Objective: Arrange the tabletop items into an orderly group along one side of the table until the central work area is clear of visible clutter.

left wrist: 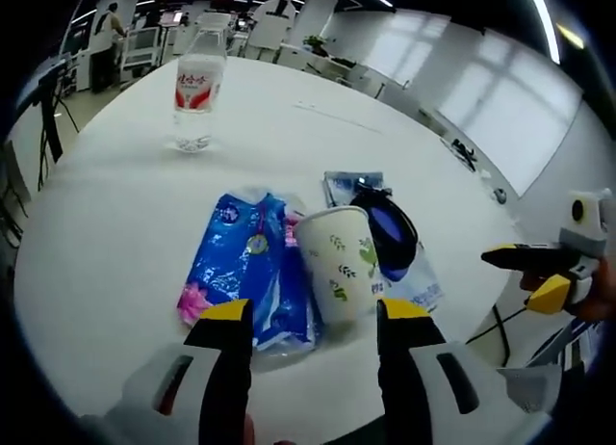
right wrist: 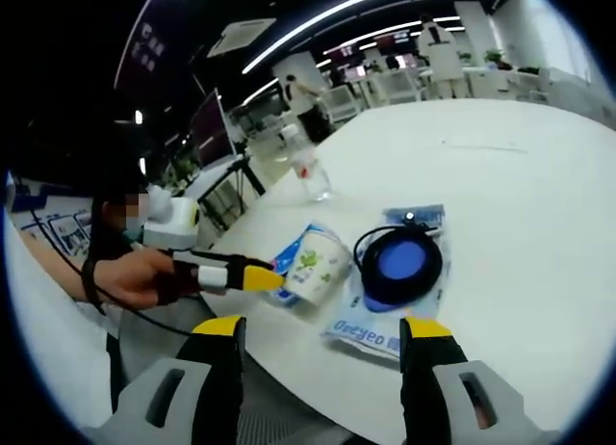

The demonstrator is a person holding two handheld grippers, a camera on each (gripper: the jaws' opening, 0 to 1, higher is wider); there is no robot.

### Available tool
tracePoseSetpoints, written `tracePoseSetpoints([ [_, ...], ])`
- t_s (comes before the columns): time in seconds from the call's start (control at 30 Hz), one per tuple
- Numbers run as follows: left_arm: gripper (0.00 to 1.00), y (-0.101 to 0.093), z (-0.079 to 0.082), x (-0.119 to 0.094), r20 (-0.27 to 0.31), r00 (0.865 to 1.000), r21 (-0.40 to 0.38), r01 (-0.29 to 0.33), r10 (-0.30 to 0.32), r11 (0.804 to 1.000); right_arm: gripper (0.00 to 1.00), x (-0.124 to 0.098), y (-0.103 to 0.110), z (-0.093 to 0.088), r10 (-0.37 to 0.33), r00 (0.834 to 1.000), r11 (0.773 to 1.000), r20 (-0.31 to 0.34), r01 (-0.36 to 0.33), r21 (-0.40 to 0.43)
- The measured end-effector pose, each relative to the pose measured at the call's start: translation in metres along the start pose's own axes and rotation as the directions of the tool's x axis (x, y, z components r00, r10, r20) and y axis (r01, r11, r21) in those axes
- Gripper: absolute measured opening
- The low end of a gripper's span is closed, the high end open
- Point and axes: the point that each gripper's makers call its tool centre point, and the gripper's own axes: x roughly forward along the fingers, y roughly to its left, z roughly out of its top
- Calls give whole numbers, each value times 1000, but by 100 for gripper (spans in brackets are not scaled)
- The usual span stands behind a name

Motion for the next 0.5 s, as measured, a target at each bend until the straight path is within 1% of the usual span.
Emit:
tracePoseSetpoints([
  [0.1, 51, 0, -2, 4, -12, 1000, 11, 5, -5, 1000, 66, -2, 1, 2, -2, 1000, 1000, 0, 2, 4],
  [0.13, 51, -4, -2, 6, -17, 1000, 17, 6, -6, 1000, 66, -2, 1, 2, -3, 1000, 1000, -1, 3, 4],
  [0.23, 52, -6, -3, 10, -24, 1000, 21, 20, -20, 1000, 66, -2, -1, 0, -6, 1000, 1000, 0, 6, 7],
  [0.3, 52, -13, -2, 11, -29, 999, 31, 28, -27, 999, 66, -3, -1, -2, -10, 1000, 1000, 2, 10, 10],
  [0.37, 49, -15, 0, 15, -35, 999, 48, 42, -40, 998, 66, -3, -3, -3, -13, 1000, 1000, 2, 13, 11],
  [0.43, 44, -22, 2, 17, -37, 998, 68, 56, -54, 996, 66, -3, -4, -2, -15, 1000, 1000, 4, 15, 14],
  [0.5, 40, -23, 2, 19, -41, 997, 77, 65, -62, 995, 66, -4, -7, -2, -18, 1000, 1000, 3, 18, 15],
])
